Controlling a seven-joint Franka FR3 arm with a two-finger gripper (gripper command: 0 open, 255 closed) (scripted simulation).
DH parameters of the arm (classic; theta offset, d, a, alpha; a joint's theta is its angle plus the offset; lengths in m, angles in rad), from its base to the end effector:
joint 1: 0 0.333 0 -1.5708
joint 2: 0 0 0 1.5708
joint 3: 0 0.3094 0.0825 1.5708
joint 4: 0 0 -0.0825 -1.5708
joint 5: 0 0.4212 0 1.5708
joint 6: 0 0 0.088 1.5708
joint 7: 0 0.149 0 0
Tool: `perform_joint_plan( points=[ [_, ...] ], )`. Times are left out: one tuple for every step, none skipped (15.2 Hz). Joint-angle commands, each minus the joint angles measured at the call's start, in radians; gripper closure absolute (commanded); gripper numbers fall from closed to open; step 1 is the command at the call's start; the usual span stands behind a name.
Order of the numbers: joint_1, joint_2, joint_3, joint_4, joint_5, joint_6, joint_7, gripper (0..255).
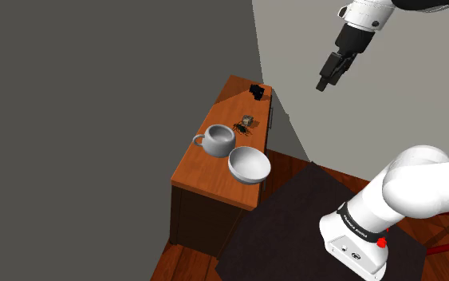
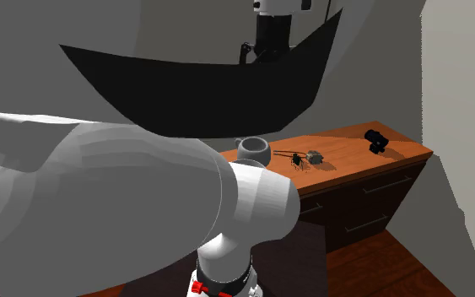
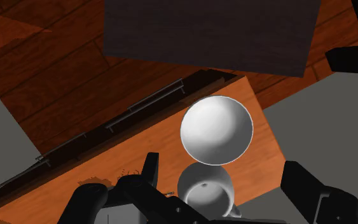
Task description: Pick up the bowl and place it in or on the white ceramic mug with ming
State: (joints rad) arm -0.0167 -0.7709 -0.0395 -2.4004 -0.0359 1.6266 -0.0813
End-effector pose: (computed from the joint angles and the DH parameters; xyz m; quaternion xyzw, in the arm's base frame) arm 0.3557 -0.0264 0.5205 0.9998 0.0192 -0.0019 0.0040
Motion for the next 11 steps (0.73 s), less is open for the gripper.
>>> perform_joint_plan(
  points=[
    [0.0,0.0,0.0,0.0,0.0,0.0,0.0,0],
    [-0.001,0.003,-0.005,-0.031,0.0,0.035,-0.003,0],
    [-0.002,0.008,-0.01,-0.061,0.001,0.071,-0.006,0],
    [-0.002,0.014,-0.016,-0.09,0.001,0.108,-0.009,0],
    [-0.003,0.023,-0.021,-0.118,0.002,0.145,-0.012,0],
    [-0.003,0.033,-0.026,-0.145,0.003,0.182,-0.015,0],
    [-0.004,0.044,-0.032,-0.17,0.003,0.221,-0.018,0],
    [-0.004,0.058,-0.037,-0.194,0.004,0.26,-0.022,0],
    [-0.005,0.074,-0.043,-0.217,0.005,0.299,-0.026,0],
    [-0.005,0.092,-0.048,-0.238,0.007,0.34,-0.03,0],
    [-0.005,0.112,-0.054,-0.258,0.009,0.381,-0.034,0]
  ],
)
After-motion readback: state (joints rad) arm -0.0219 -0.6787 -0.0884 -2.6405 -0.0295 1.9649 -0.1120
